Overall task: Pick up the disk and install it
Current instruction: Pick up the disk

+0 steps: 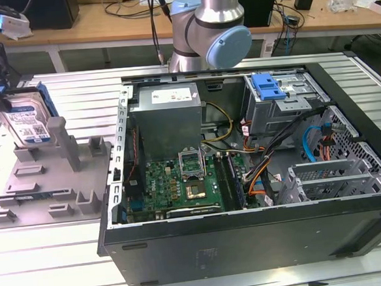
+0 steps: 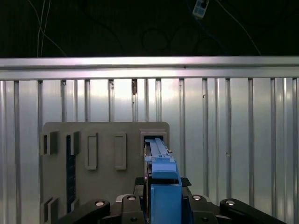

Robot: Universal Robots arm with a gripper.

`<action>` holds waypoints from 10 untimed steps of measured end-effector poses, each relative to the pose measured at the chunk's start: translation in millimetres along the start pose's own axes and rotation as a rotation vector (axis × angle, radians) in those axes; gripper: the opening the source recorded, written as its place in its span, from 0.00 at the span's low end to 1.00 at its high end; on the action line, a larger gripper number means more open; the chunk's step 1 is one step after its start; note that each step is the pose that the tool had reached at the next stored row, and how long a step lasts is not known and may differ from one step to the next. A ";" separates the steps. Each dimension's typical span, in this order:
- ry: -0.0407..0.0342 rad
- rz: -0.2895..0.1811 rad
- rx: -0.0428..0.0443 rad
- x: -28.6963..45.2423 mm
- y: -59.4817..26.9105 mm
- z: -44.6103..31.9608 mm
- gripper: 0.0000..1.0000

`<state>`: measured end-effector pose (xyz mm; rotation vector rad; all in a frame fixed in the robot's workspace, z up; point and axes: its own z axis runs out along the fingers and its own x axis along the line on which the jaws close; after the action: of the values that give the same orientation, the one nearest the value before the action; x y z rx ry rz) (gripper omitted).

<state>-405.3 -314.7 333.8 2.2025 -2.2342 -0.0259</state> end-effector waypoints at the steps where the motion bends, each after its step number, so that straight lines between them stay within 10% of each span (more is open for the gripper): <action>1: 0.0000 0.000 0.0000 0.0 0.0 -1.4 0.37; 10: 0.0000 0.000 0.0001 -0.1 0.2 -16.8 0.37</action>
<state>-405.3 -314.7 350.6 2.2026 -2.2342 -0.0259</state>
